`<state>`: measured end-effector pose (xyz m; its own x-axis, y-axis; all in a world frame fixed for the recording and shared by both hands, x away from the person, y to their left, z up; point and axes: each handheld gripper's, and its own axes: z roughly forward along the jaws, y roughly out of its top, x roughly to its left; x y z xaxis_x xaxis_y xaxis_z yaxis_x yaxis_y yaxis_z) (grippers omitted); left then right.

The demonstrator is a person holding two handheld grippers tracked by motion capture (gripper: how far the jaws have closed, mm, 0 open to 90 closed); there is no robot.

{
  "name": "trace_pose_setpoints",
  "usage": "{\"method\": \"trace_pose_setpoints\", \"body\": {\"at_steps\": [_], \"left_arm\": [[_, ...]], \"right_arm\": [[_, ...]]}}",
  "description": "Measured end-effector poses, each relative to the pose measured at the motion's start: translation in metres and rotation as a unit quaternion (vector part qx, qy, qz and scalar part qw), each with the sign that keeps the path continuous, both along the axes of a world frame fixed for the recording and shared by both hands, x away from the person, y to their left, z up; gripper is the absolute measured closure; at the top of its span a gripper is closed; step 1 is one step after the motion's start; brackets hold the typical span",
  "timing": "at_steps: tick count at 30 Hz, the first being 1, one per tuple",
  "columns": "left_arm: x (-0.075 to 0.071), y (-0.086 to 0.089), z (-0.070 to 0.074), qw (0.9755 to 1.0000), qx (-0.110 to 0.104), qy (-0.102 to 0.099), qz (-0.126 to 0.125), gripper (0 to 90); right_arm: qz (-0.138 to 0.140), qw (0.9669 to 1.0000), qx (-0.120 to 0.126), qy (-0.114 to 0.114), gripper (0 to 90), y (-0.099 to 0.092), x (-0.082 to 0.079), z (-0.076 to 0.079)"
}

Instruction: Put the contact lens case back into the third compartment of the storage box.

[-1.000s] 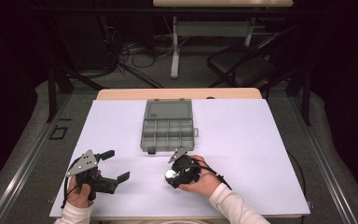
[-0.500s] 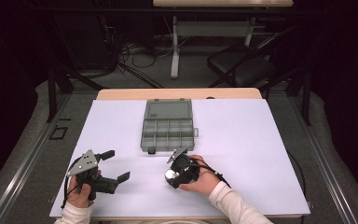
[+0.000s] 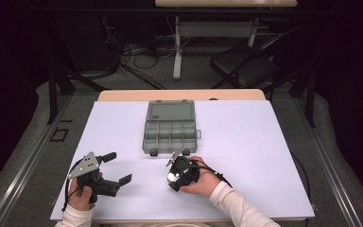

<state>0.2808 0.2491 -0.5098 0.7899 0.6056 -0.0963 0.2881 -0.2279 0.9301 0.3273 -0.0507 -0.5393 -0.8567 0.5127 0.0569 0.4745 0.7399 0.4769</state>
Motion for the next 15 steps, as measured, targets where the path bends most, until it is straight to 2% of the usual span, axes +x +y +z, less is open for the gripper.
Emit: {"method": "trace_pose_setpoints", "body": {"at_steps": [15], "left_arm": [[0.0001,-0.0001,0.0,1.0,0.0,0.0,0.0,0.3]], "right_arm": [[0.007,0.9999,-0.011,-0.006,48.1,0.0023,0.0012,0.0008]]}}
